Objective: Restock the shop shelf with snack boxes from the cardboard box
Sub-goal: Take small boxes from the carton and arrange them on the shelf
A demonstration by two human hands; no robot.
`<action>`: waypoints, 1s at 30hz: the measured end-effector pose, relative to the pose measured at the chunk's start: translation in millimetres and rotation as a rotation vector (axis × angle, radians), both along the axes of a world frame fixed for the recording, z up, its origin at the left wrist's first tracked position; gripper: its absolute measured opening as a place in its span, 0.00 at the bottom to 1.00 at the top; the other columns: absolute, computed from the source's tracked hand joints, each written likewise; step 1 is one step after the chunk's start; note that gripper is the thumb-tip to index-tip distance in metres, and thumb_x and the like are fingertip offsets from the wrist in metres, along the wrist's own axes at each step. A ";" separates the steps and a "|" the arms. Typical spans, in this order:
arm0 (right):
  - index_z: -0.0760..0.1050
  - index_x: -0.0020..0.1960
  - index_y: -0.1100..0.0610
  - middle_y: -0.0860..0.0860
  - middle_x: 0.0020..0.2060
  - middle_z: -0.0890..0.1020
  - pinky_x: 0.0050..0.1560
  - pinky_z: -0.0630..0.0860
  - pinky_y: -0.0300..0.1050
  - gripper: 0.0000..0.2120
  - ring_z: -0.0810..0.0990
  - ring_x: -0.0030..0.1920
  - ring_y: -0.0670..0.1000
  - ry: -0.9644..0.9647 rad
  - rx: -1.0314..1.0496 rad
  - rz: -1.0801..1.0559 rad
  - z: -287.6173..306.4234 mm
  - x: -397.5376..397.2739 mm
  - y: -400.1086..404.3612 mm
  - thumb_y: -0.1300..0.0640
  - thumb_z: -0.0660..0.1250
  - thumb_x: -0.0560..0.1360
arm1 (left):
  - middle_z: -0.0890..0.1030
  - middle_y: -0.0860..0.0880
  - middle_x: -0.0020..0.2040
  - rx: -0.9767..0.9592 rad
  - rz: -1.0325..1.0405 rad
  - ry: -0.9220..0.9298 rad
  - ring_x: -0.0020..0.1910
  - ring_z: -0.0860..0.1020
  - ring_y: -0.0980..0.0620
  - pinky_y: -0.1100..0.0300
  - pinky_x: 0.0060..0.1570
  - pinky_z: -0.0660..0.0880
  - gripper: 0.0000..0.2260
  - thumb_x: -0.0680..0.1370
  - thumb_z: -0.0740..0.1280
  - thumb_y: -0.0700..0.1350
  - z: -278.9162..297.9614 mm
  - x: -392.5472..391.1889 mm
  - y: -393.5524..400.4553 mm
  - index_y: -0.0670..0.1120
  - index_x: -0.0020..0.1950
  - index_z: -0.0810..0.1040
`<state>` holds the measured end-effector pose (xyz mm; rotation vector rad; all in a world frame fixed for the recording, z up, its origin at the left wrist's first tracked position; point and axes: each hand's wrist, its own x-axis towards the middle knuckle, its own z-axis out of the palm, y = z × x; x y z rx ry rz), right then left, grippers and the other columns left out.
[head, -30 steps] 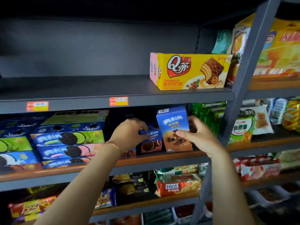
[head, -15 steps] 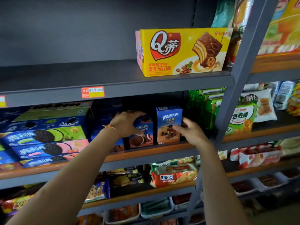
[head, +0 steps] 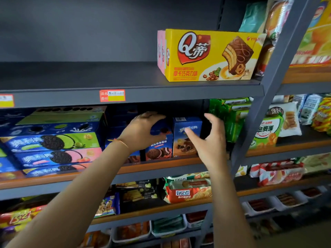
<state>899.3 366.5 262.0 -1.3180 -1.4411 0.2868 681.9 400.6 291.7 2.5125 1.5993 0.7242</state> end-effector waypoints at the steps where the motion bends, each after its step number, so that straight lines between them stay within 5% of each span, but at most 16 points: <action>1: 0.73 0.62 0.55 0.49 0.58 0.76 0.61 0.71 0.41 0.21 0.74 0.61 0.49 0.031 0.151 0.011 4.6 -19.4 -10.6 0.50 0.74 0.73 | 0.78 0.48 0.65 0.093 -0.011 -0.146 0.64 0.75 0.50 0.55 0.66 0.71 0.22 0.77 0.72 0.51 0.3 -4.0 -12.8 0.50 0.70 0.75; 3: 0.75 0.49 0.57 0.47 0.43 0.78 0.45 0.73 0.39 0.08 0.78 0.45 0.47 0.067 0.288 0.167 6.3 -62.1 -28.4 0.54 0.71 0.75 | 0.83 0.53 0.45 0.191 0.010 -0.416 0.44 0.80 0.54 0.56 0.47 0.78 0.09 0.77 0.69 0.49 -6.2 -22.2 -43.5 0.49 0.56 0.82; 6: 0.74 0.37 0.59 0.46 0.29 0.76 0.34 0.68 0.37 0.12 0.74 0.31 0.43 0.171 0.056 0.548 -11.6 -128.8 -42.8 0.58 0.68 0.79 | 0.80 0.50 0.32 0.083 0.146 -0.737 0.30 0.78 0.51 0.58 0.33 0.76 0.08 0.76 0.65 0.51 -34.7 -73.2 -90.2 0.50 0.46 0.81; 10: 0.74 0.37 0.63 0.57 0.28 0.78 0.29 0.70 0.41 0.14 0.75 0.27 0.49 0.167 -0.323 0.873 -63.6 -235.5 -54.6 0.57 0.66 0.78 | 0.77 0.50 0.27 -0.027 0.474 -0.936 0.24 0.73 0.53 0.61 0.29 0.70 0.09 0.79 0.67 0.41 -105.4 -175.6 -152.5 0.49 0.40 0.80; 15: 0.77 0.35 0.54 0.52 0.29 0.81 0.36 0.75 0.47 0.13 0.78 0.30 0.47 -0.149 -0.669 1.159 -153.1 -401.9 -115.0 0.55 0.66 0.79 | 0.78 0.50 0.28 -0.043 1.106 -1.046 0.29 0.73 0.54 0.55 0.34 0.70 0.10 0.78 0.67 0.44 -218.4 -309.7 -252.4 0.44 0.37 0.79; 20: 0.78 0.37 0.47 0.47 0.30 0.81 0.39 0.76 0.53 0.07 0.79 0.34 0.48 -0.354 -0.865 1.230 -258.5 -555.5 -189.0 0.48 0.66 0.73 | 0.82 0.47 0.38 -0.301 1.493 -0.985 0.41 0.78 0.47 0.52 0.43 0.73 0.10 0.78 0.66 0.48 -336.4 -432.5 -364.1 0.45 0.40 0.80; 22: 0.79 0.40 0.48 0.45 0.34 0.81 0.41 0.73 0.44 0.05 0.78 0.38 0.47 -0.419 -0.850 1.215 -279.3 -598.4 -207.0 0.53 0.68 0.75 | 0.83 0.47 0.40 -0.366 1.534 -0.977 0.43 0.81 0.45 0.51 0.44 0.77 0.09 0.77 0.65 0.48 -365.9 -464.0 -394.4 0.47 0.42 0.81; 25: 0.80 0.50 0.63 0.53 0.41 0.80 0.40 0.68 0.31 0.04 0.76 0.43 0.48 -0.557 -0.917 1.187 -325.4 -680.2 -233.1 0.66 0.67 0.77 | 0.84 0.45 0.46 -0.432 1.592 -0.875 0.47 0.81 0.43 0.51 0.46 0.77 0.09 0.77 0.64 0.47 -407.3 -526.4 -434.5 0.46 0.47 0.83; 27: 0.79 0.53 0.63 0.54 0.45 0.80 0.43 0.68 0.33 0.08 0.77 0.46 0.51 -0.654 -0.947 1.167 -364.2 -726.6 -242.9 0.67 0.66 0.75 | 0.83 0.45 0.45 -0.391 1.578 -0.740 0.48 0.80 0.42 0.51 0.49 0.75 0.13 0.75 0.61 0.49 -429.3 -562.3 -451.8 0.45 0.46 0.84; 30: 0.76 0.61 0.58 0.53 0.54 0.80 0.56 0.73 0.44 0.15 0.79 0.54 0.53 -0.826 -1.000 1.115 -422.6 -784.1 -247.6 0.61 0.68 0.75 | 0.82 0.47 0.44 -0.366 1.561 -0.471 0.50 0.79 0.44 0.41 0.70 0.63 0.09 0.72 0.64 0.46 -472.6 -605.2 -466.7 0.47 0.44 0.83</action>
